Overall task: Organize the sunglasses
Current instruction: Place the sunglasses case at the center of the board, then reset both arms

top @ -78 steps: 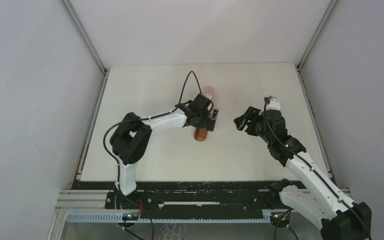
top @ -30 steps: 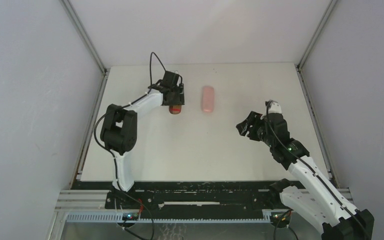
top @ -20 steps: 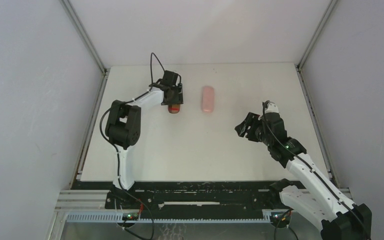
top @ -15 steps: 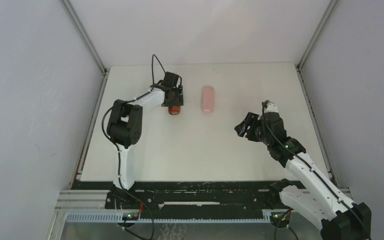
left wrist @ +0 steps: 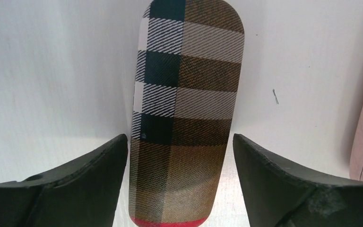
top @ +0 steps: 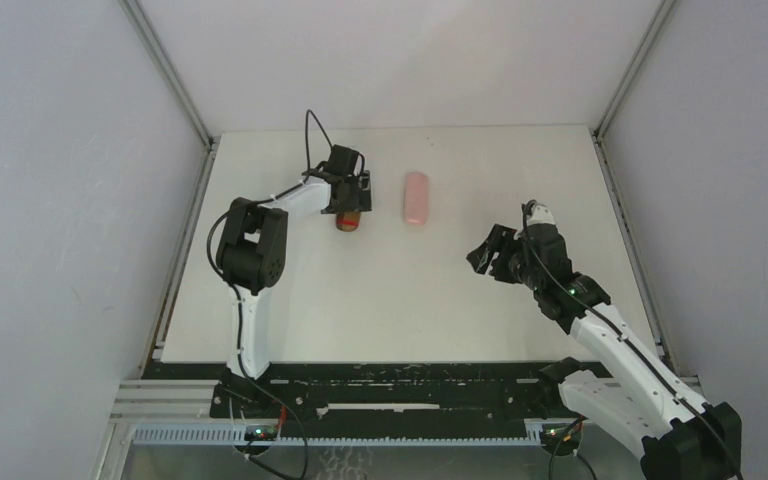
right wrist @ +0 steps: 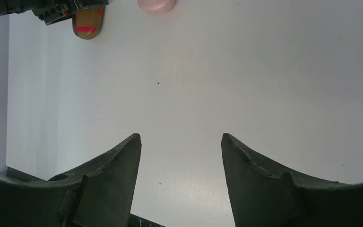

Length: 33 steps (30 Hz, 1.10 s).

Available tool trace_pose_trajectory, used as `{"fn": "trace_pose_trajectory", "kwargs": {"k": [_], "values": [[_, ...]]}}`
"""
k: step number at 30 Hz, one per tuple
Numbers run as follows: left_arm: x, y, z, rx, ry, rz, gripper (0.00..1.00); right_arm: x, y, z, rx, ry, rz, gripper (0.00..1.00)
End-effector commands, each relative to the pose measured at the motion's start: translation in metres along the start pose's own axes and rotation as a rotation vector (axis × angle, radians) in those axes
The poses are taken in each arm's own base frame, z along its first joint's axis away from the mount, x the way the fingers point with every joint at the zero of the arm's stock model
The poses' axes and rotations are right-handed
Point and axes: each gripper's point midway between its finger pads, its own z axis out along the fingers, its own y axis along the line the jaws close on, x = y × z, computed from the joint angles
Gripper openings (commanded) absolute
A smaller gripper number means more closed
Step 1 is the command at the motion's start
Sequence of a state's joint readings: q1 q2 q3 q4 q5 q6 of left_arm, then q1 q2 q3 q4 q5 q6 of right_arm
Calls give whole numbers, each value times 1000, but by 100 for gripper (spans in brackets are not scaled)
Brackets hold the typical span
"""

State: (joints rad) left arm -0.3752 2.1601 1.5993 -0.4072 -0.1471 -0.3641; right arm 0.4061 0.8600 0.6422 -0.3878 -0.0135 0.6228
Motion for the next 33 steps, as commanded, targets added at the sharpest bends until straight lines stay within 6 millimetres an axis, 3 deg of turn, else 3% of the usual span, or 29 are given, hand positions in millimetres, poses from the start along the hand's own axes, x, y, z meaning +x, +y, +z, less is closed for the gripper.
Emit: {"fn": "trace_pose_trajectory", "kwargs": {"k": [1,5,8,14,18,21,23,26,30,33], "values": [[-31,-7,-16,36,-97,-13,90,-19,13,-8,-56,-74,-28,64],[-41,-8,-34,55,-131,-18,98,-31,18,-18,-63,-106,-52,72],[-50,-9,-59,77,-171,-28,100,-40,19,-26,-49,-126,-69,75],[-69,-1,-153,132,-343,-68,100,-60,33,-48,-96,-187,-103,86],[-62,14,-224,181,-489,-132,100,-72,49,-71,-183,-260,-156,90],[-45,24,-269,228,-571,-157,100,-81,60,-92,-246,-335,-208,95],[-25,36,-289,231,-596,-174,100,-82,64,-106,-279,-371,-260,98],[1,57,-326,225,-654,-202,100,-79,59,-124,-281,-400,-314,100],[40,85,-353,196,-692,-221,100,-72,48,-147,-264,-447,-342,100],[69,105,-363,158,-690,-239,100,-67,43,-158,-275,-482,-353,100]]}}
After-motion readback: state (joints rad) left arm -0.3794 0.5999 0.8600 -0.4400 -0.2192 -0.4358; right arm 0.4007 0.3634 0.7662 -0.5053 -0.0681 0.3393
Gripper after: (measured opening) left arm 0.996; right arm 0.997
